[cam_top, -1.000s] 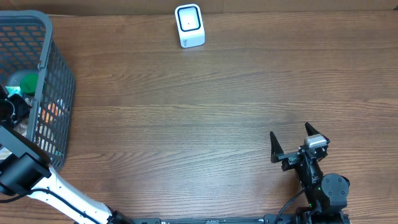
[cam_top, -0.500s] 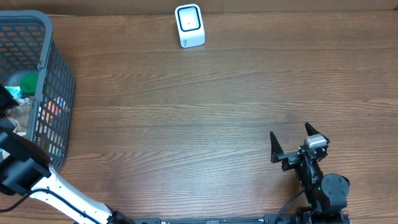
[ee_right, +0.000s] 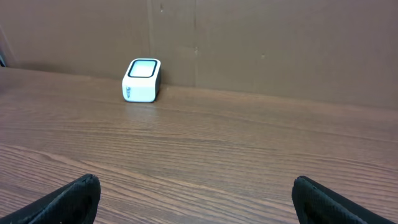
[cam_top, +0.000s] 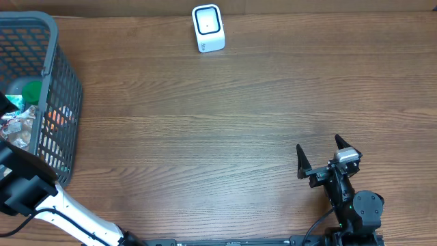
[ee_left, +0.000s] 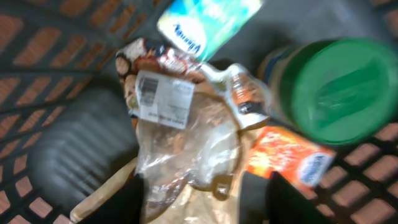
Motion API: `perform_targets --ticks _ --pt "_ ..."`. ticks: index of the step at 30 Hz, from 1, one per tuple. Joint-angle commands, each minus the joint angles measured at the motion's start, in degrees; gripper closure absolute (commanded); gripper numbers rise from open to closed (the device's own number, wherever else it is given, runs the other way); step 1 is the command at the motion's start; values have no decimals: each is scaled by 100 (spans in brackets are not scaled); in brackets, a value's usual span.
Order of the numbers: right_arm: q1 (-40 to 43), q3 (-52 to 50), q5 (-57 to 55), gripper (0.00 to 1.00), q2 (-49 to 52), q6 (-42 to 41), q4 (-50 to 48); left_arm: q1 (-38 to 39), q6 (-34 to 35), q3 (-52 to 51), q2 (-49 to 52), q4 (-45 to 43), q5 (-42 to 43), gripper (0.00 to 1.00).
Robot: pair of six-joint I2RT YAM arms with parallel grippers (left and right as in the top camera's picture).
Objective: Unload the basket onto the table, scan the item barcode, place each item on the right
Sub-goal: 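Grasp the clear snack bag with barcode label using the left gripper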
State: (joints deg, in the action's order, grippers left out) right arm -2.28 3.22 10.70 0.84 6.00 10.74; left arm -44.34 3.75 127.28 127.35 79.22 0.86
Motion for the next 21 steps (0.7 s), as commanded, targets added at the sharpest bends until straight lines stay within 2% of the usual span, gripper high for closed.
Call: perform_targets --ticks 1,6,21 --pt "-26 4 33 0 -68 9 -17 -44 208 -553 -136 -164 -402 40" --pt "-26 4 33 0 -68 7 -17 -157 153 -1290 -136 -734 -232 35" --pt "-26 4 33 0 -68 9 -17 -177 -446 -2704 -136 -2404 216 39"
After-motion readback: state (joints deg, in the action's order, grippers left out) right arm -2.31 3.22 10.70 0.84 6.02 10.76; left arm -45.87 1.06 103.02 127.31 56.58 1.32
